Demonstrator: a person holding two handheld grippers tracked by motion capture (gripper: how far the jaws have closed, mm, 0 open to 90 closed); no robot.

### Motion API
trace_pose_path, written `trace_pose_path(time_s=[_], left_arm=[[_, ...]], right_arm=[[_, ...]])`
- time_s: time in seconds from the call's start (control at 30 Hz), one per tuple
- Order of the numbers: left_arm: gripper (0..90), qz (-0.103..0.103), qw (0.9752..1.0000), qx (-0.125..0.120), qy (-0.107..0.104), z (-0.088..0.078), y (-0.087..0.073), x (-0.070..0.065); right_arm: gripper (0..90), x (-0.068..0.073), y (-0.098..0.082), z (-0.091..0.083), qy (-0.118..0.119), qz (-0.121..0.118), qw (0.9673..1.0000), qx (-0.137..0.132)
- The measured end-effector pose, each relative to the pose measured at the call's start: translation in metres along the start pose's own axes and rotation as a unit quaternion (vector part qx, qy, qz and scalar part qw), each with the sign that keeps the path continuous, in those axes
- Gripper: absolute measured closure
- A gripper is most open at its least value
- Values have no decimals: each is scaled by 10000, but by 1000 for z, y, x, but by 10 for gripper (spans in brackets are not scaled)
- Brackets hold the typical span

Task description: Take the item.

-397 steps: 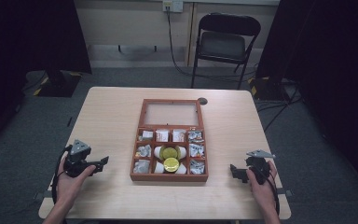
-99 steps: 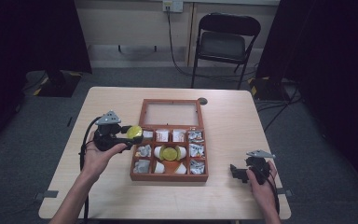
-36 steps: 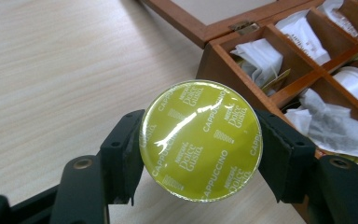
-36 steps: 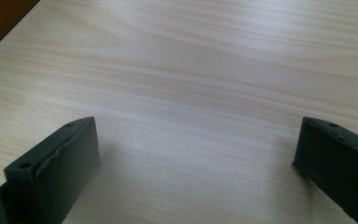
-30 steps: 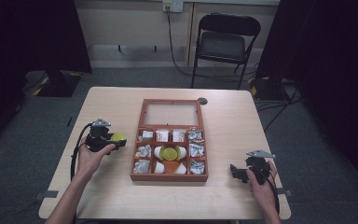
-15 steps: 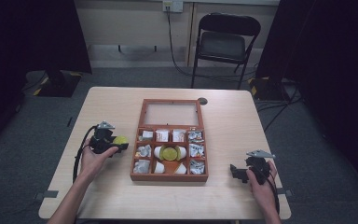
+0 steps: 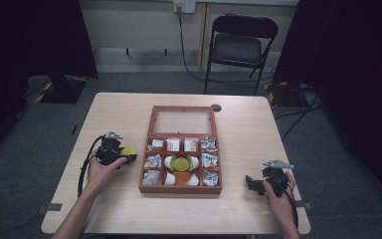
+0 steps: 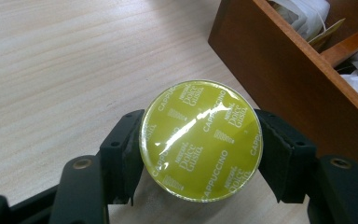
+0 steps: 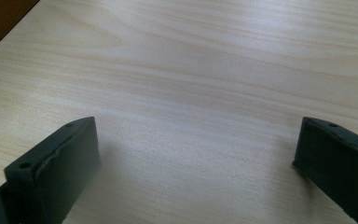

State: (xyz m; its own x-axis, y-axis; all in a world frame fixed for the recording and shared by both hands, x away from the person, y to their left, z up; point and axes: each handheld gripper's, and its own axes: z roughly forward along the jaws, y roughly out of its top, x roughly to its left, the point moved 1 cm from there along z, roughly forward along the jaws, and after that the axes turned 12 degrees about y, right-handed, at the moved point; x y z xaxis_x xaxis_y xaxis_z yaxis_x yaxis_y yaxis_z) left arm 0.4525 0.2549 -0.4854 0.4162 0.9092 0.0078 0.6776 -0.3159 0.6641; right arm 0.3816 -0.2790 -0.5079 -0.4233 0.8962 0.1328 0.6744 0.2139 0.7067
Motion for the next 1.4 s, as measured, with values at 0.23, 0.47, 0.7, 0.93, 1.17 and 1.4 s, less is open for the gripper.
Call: trace_pose_path(time_s=[0.23, 0.47, 0.7, 0.93, 1.17, 1.4], left_arm=[[352, 1, 10000, 78, 7, 3, -1, 0], [340, -41, 10000, 86, -21, 2, -1, 0], [292, -112, 9999, 25, -65, 1, 0, 2], [263, -167, 9998, -39, -114, -1, 1, 4], [220, -231, 9995, -142, -158, -5, 3, 8], [210, -290, 9991, -314, -69, -14, 5, 9]], right_arm=[[0, 0, 0, 0, -1, 0, 10000, 0], [0, 0, 0, 0, 2, 1, 10000, 5], [0, 0, 0, 0, 0, 1, 10000, 3], [0, 0, 0, 0, -3, -3, 10000, 5], [0, 0, 0, 0, 5, -13, 10000, 6], [0, 0, 0, 0, 8, -12, 10000, 8]])
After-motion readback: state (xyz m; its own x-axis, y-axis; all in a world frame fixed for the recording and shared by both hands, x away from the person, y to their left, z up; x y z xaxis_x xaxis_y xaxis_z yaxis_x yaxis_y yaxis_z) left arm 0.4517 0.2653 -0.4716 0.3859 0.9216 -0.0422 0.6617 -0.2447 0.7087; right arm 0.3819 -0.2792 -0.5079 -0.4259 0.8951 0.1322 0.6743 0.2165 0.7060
